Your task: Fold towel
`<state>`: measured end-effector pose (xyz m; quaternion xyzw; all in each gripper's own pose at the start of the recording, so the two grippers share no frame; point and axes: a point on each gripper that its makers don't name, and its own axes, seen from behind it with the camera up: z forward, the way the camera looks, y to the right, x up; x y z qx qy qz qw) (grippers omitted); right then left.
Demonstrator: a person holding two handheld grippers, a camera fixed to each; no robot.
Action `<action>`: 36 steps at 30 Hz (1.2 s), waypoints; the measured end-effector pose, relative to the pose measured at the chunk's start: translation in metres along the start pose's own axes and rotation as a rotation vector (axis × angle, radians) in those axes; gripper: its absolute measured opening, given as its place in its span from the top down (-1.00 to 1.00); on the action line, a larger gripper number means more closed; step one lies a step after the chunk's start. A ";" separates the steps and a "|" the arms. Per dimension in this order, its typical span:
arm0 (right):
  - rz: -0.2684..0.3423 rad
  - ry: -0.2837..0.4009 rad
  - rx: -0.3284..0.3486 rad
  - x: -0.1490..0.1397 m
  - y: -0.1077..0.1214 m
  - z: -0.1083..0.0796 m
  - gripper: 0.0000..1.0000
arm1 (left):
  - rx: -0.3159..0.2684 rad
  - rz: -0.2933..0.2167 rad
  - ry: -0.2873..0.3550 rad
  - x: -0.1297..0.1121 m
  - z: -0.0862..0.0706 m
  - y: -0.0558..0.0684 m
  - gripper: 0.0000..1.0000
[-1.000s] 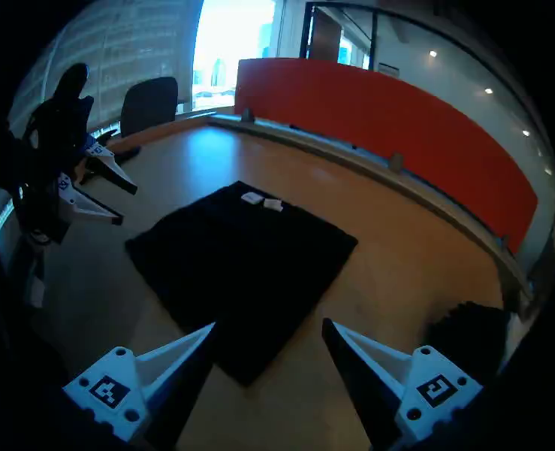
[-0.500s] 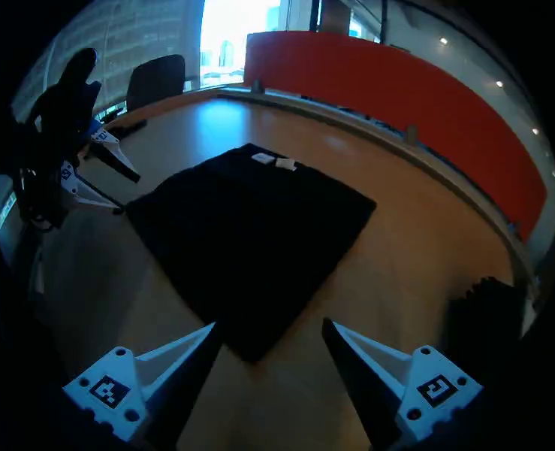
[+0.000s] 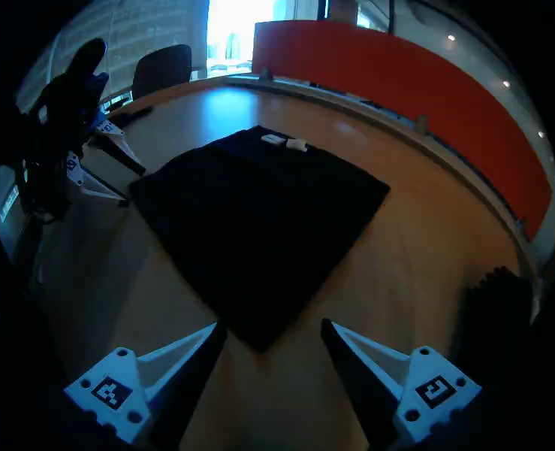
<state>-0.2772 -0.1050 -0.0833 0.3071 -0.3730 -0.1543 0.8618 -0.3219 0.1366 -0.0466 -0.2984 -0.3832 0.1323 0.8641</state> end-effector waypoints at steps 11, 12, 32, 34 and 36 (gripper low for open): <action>0.009 -0.002 0.032 -0.002 -0.004 0.006 -0.56 | 0.024 0.018 -0.005 -0.001 0.002 -0.002 -0.67; 0.011 -0.002 0.036 -0.003 -0.005 0.006 -0.52 | 0.026 0.014 -0.005 -0.001 0.002 -0.003 -0.63; 0.023 -0.007 0.070 -0.002 -0.013 0.006 0.15 | 0.034 0.004 -0.018 -0.001 0.003 0.001 -0.13; 0.025 -0.007 0.069 -0.002 -0.013 0.005 0.30 | 0.035 0.002 -0.021 -0.001 0.003 0.001 -0.08; 0.027 -0.007 0.068 -0.001 -0.013 0.005 0.42 | 0.036 0.001 -0.023 -0.001 0.002 0.001 -0.05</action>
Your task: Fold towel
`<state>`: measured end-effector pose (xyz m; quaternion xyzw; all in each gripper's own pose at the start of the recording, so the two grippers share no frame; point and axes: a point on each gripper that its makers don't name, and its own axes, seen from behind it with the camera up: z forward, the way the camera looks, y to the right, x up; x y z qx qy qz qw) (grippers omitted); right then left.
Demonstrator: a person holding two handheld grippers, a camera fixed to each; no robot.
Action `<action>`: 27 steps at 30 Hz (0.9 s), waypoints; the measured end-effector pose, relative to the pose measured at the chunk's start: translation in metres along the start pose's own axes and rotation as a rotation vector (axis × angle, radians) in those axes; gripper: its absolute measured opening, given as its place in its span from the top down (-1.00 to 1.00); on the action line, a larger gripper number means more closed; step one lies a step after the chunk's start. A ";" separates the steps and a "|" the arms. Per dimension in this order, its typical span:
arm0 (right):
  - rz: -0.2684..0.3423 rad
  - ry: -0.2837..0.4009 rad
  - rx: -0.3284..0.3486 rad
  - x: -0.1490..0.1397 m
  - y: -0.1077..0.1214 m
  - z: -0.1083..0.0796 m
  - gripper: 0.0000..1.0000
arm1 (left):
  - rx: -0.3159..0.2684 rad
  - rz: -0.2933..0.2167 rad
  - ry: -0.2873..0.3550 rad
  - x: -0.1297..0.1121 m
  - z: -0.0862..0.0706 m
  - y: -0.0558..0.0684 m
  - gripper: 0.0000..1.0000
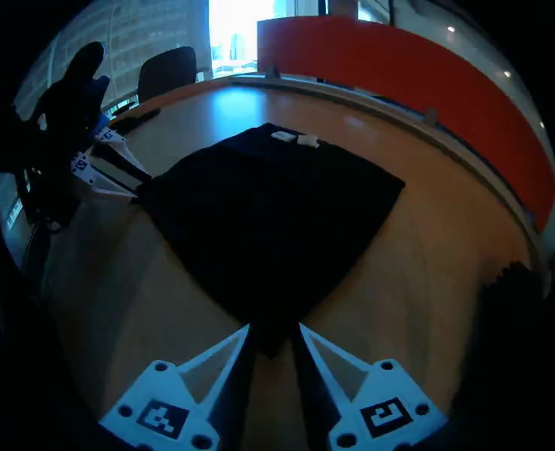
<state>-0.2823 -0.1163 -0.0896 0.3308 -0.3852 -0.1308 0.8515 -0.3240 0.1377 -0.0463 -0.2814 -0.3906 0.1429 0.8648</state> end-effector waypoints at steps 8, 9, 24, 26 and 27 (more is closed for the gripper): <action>0.000 -0.002 0.005 0.001 -0.002 0.001 0.55 | 0.014 -0.019 -0.009 0.000 0.000 -0.003 0.38; 0.001 -0.003 0.006 0.001 -0.003 0.001 0.55 | 0.015 -0.020 -0.010 0.000 0.000 -0.003 0.40; 0.022 0.011 0.009 0.008 -0.005 -0.004 0.71 | 0.009 -0.069 -0.011 0.001 -0.003 0.003 0.66; 0.026 0.015 0.007 0.010 -0.004 -0.006 0.71 | 0.009 -0.071 -0.009 0.003 -0.005 0.004 0.66; 0.026 0.018 0.006 0.012 -0.004 -0.007 0.71 | 0.008 -0.073 -0.007 0.004 -0.006 0.005 0.66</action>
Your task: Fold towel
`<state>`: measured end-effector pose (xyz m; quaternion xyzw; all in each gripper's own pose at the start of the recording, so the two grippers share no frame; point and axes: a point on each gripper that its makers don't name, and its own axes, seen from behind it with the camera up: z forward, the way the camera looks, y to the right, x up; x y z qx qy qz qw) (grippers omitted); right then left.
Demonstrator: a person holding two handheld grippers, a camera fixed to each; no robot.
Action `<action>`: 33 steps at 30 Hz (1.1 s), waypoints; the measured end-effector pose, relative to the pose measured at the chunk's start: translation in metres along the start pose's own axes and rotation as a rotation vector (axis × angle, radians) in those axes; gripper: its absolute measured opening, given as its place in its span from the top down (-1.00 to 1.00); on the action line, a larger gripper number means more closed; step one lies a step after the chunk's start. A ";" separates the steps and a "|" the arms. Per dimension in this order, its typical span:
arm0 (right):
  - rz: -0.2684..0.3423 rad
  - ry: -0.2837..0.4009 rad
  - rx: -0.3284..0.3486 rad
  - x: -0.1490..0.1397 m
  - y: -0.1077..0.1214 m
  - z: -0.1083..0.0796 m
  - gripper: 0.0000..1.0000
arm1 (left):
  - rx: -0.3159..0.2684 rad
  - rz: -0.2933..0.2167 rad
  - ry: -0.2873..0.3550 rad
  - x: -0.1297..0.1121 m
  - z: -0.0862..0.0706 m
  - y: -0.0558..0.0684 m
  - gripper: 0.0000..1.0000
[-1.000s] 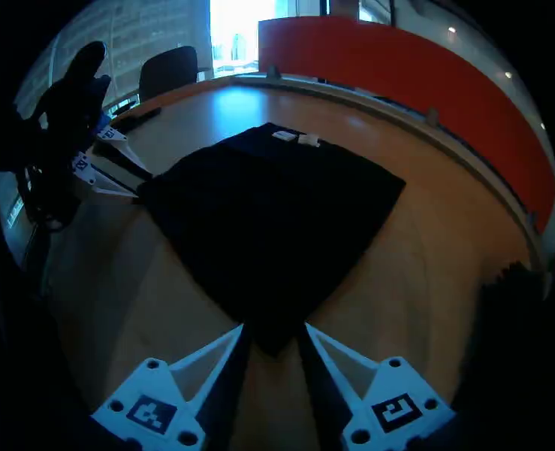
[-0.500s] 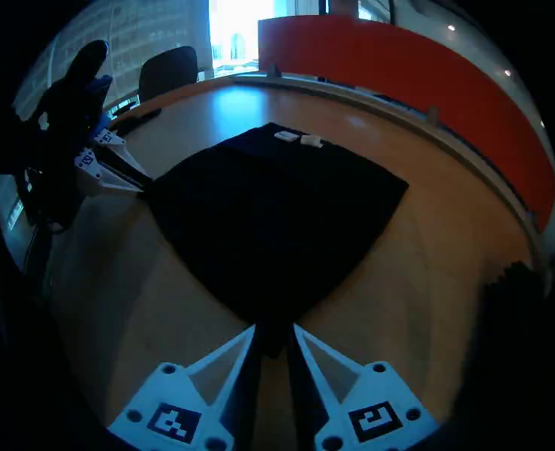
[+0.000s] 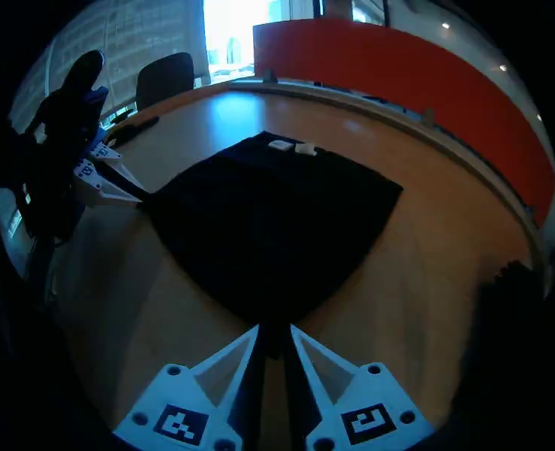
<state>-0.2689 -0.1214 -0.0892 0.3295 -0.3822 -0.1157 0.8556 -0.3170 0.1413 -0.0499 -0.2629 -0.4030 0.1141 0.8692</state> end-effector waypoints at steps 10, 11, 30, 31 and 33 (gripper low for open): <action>-0.010 0.027 -0.010 0.022 0.000 -0.017 0.71 | -0.006 -0.043 0.014 0.015 -0.021 0.003 0.66; -0.012 0.029 -0.012 0.024 0.000 -0.020 0.71 | -0.010 -0.051 0.014 0.016 -0.024 0.004 0.66; -0.040 0.063 -0.006 0.066 -0.007 -0.065 0.72 | 0.003 -0.082 0.057 0.053 -0.077 0.008 0.66; -0.044 0.063 -0.005 0.067 -0.008 -0.067 0.72 | 0.003 -0.082 0.058 0.055 -0.080 0.008 0.66; -0.051 0.062 -0.003 0.070 -0.010 -0.072 0.72 | 0.003 -0.082 0.059 0.058 -0.085 0.009 0.66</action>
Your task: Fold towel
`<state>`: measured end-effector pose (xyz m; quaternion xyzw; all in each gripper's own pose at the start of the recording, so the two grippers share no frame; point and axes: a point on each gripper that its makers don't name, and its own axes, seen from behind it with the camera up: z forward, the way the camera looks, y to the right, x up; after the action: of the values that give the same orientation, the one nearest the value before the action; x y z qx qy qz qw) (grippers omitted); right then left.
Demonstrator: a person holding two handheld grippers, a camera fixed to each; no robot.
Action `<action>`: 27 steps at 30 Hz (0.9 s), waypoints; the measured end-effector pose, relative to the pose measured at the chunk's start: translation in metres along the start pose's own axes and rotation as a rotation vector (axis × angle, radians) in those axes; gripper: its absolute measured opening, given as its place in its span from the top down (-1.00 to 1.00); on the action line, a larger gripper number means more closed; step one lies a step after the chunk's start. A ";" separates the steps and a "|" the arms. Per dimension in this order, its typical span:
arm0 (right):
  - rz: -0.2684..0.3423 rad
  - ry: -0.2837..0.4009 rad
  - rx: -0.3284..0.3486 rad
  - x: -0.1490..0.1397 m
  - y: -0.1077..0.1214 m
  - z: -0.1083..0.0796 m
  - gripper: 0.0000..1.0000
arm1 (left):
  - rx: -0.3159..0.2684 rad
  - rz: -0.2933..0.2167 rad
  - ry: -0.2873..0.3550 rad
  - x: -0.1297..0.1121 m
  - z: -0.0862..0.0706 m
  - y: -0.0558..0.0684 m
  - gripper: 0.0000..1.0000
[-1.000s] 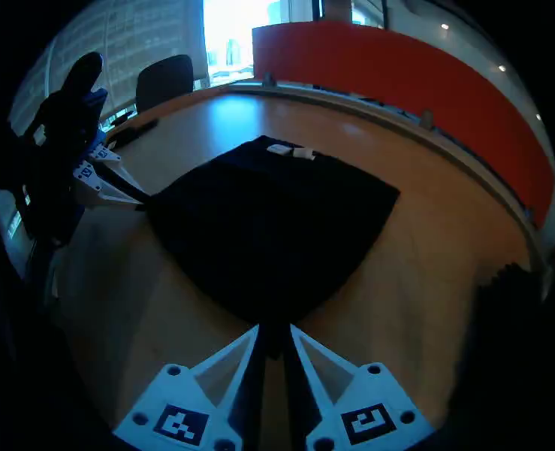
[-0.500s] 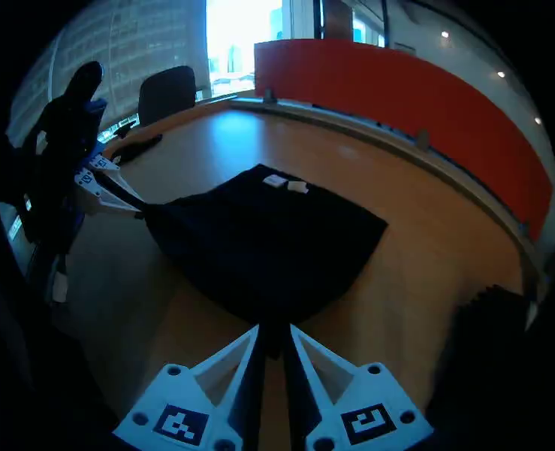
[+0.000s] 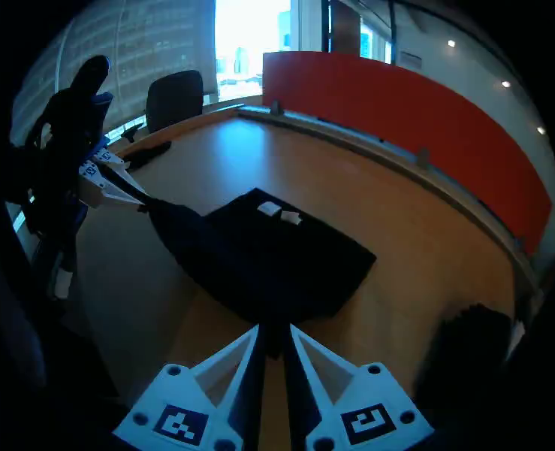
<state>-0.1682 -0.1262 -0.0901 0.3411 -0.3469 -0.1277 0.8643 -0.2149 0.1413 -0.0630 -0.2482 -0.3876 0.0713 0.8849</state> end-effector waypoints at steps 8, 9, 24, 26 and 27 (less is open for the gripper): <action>0.005 -0.012 0.008 0.009 -0.004 -0.015 0.72 | -0.006 -0.016 0.006 0.009 -0.016 0.005 0.67; 0.004 -0.013 0.009 0.010 -0.005 -0.017 0.72 | -0.006 -0.017 0.006 0.009 -0.017 0.006 0.67; -0.007 -0.026 0.027 0.013 -0.014 -0.037 0.71 | -0.031 -0.033 -0.002 0.010 -0.043 0.017 0.67; -0.005 -0.027 0.028 0.012 -0.016 -0.038 0.72 | -0.036 -0.035 -0.005 0.009 -0.044 0.019 0.67; -0.005 -0.028 0.028 0.012 -0.016 -0.039 0.72 | -0.037 -0.035 -0.006 0.008 -0.045 0.019 0.67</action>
<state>-0.1324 -0.1241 -0.1153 0.3524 -0.3597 -0.1297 0.8542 -0.1757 0.1433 -0.0930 -0.2575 -0.3958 0.0493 0.8801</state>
